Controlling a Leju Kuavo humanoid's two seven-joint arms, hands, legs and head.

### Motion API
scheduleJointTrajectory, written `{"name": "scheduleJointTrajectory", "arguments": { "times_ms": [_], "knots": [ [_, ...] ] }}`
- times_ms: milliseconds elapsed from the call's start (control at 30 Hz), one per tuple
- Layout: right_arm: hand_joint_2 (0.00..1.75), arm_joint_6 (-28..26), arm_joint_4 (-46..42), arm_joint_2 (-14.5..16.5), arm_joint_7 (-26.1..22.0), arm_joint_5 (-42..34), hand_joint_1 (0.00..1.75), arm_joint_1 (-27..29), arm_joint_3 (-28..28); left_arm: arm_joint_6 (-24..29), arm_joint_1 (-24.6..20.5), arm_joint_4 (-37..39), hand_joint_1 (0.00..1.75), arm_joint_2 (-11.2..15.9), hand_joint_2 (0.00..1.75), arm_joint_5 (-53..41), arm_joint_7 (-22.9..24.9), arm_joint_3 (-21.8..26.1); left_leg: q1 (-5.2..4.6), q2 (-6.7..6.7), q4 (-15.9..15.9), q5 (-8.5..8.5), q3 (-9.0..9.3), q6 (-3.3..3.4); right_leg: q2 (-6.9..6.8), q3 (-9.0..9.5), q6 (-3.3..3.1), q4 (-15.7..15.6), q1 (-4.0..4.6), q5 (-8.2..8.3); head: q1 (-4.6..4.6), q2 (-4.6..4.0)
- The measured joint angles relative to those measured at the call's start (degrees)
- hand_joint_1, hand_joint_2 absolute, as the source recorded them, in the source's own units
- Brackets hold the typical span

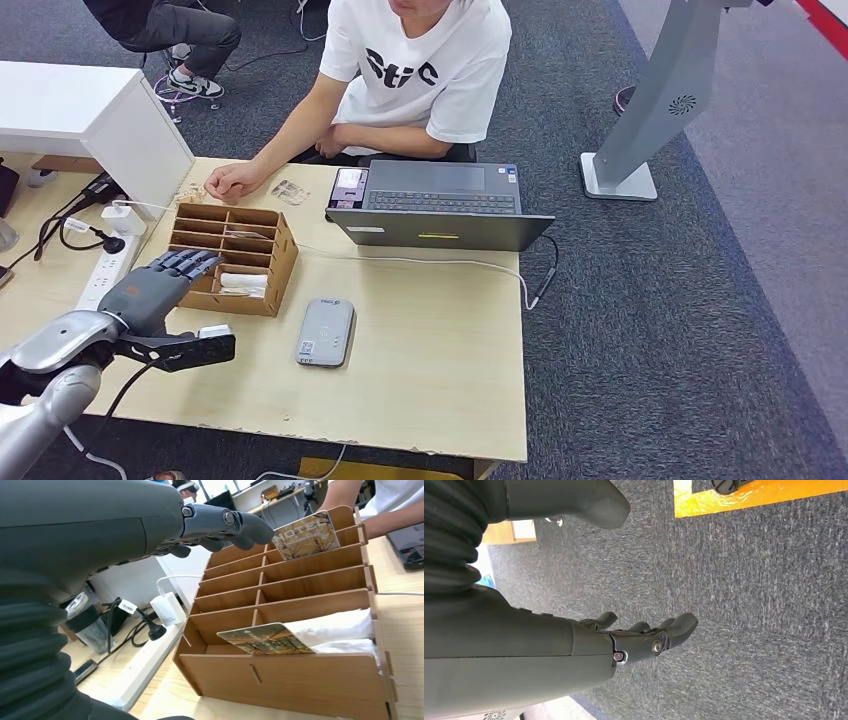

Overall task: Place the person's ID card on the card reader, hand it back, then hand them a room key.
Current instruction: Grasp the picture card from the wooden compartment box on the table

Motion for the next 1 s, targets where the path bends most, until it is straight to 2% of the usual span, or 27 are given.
{"name": "scheduleJointTrajectory", "arguments": {
  "times_ms": [133,267,633,1000],
  "knots": [
    [1.75,0.01,0.0,0.0,-0.01,0.17,0.0,-0.02,0.0,0.61,0.14,0.96,0.0,-0.49,1.75,-0.79,0.1,0.0,0.0,0.0,0.0,0.0,0.0,0.0,0.0,0.0,0.0,0.0,0.0,0.0,0.0,0.0],
    [1.75,0.04,0.0,0.0,-0.01,0.76,0.0,-0.07,0.0,3.17,0.47,7.12,0.0,-3.57,1.75,-2.56,-0.18,0.02,0.0,0.0,0.0,0.0,0.0,0.0,0.01,0.0,0.0,0.0,0.0,0.0,-0.01,0.0],
    [1.75,0.07,0.0,0.0,0.13,1.49,0.0,-0.16,0.0,7.09,0.49,15.14,0.0,-9.27,1.75,-5.58,-1.02,1.06,0.0,0.0,0.0,0.0,0.0,0.0,0.0,-0.01,0.0,0.0,0.0,0.01,0.0,0.0],
    [1.75,0.07,0.0,0.0,0.5,1.81,0.0,-0.18,0.0,7.96,0.49,18.11,0.0,-11.51,1.75,-5.88,-0.99,2.12,0.0,-0.01,0.0,0.0,0.0,0.0,-0.01,0.0,0.0,0.0,0.0,0.01,-0.01,0.0]
  ]
}}
